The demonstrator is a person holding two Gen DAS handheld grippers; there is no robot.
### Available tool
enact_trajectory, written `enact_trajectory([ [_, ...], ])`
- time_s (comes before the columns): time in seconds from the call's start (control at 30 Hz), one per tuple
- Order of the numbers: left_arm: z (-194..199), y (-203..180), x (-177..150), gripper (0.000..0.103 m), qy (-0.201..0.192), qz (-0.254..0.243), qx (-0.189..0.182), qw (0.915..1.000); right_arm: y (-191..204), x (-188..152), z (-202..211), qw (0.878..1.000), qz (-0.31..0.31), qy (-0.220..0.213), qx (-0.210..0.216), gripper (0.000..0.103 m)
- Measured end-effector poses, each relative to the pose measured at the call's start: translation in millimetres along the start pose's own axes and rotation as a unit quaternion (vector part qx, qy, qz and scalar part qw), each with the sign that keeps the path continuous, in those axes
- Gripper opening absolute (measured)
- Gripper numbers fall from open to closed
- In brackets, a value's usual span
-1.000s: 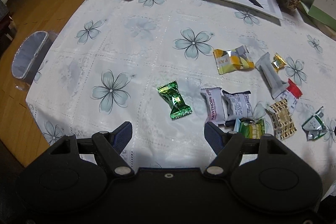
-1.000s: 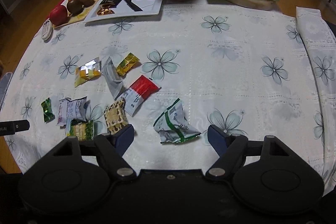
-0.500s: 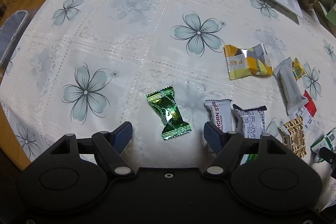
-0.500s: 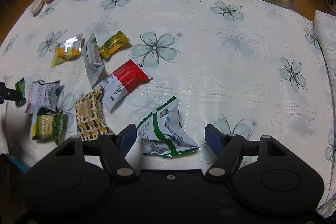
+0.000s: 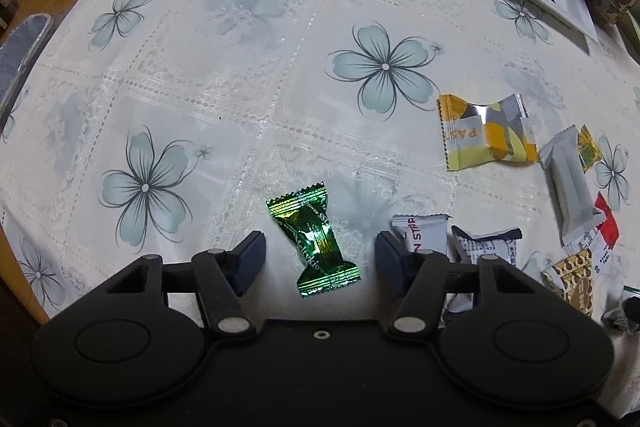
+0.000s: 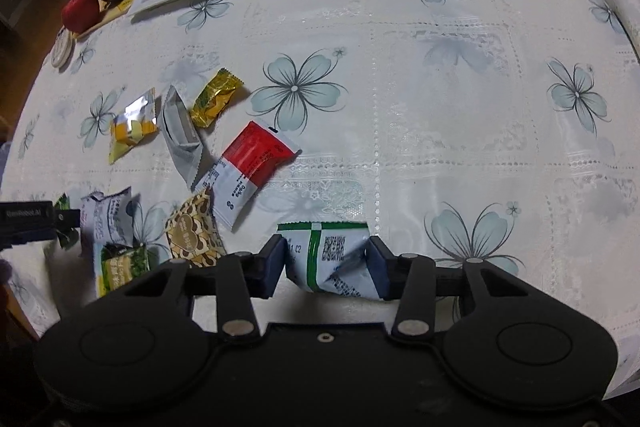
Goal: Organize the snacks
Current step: 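Grasp the green foil candy with left gripper while right grasps green-white packet, then carry both snacks over the gold tray and release them onto it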
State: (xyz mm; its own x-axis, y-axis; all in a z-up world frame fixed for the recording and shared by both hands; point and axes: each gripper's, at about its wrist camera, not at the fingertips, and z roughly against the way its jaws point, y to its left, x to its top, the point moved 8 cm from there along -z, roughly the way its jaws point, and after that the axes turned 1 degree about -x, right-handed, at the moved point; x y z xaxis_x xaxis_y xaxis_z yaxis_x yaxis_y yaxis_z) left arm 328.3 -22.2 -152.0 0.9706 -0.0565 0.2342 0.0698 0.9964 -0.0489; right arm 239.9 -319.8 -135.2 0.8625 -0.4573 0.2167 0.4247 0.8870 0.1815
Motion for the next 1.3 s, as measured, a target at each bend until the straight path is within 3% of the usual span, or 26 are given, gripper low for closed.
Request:
enact_trajectory([
  [0.13, 4, -3, 2, 0.037, -0.011, -0.007, -0.002, 0.9999, -4, 5, 6, 1.0, -0.023, -0.012, -0.002, 0.045],
  [0.17, 4, -3, 3, 0.025, -0.011, -0.006, -0.002, 0.9999, -4, 6, 8, 1.0, -0.025, -0.015, -0.003, 0.045],
  [0.23, 4, -3, 3, 0.024, -0.01, -0.001, -0.009, 0.9999, -4, 6, 9, 0.999, -0.028, -0.018, -0.004, 0.043],
  [0.27, 5, -2, 3, 0.024, -0.009, 0.001, -0.013, 0.9999, -3, 6, 10, 0.999, -0.03, -0.019, 0.001, 0.027],
  [0.43, 12, -5, -1, 0.024, -0.017, -0.008, -0.019, 0.9996, 0, 6, 9, 1.0, -0.023, -0.017, -0.006, 0.026],
  [0.5, 13, -8, -1, 0.024, -0.016, -0.012, -0.021, 0.9996, -2, 6, 8, 1.0, -0.017, -0.016, -0.015, 0.043],
  [0.53, 13, -9, -2, 0.024, -0.015, -0.013, -0.023, 0.9995, -3, 6, 7, 1.0, -0.018, -0.014, -0.019, 0.063],
  [0.57, 13, -10, -2, 0.024, -0.014, -0.014, -0.024, 0.9995, -5, 6, 6, 0.999, -0.021, -0.014, -0.022, 0.071],
  [0.97, 32, -26, -12, 0.024, -0.022, -0.045, -0.05, 0.9975, 6, -6, -19, 0.999, -0.021, 0.036, -0.021, 0.071],
  [1.1, 36, -32, -19, 0.024, -0.02, -0.062, -0.057, 0.9962, 11, -10, -24, 0.999, -0.018, 0.038, -0.034, 0.065],
  [1.13, 37, -33, -20, 0.024, -0.021, -0.066, -0.058, 0.9959, 13, -10, -23, 0.999, -0.014, 0.035, -0.029, 0.051],
  [1.2, 41, -35, -23, 0.024, -0.022, -0.072, -0.063, 0.9951, 17, -8, -20, 0.999, -0.008, 0.031, -0.031, 0.042],
  [1.3, 48, -38, -27, 0.024, -0.027, -0.078, -0.07, 0.9941, 18, -6, -14, 0.999, -0.017, 0.025, -0.027, 0.042],
])
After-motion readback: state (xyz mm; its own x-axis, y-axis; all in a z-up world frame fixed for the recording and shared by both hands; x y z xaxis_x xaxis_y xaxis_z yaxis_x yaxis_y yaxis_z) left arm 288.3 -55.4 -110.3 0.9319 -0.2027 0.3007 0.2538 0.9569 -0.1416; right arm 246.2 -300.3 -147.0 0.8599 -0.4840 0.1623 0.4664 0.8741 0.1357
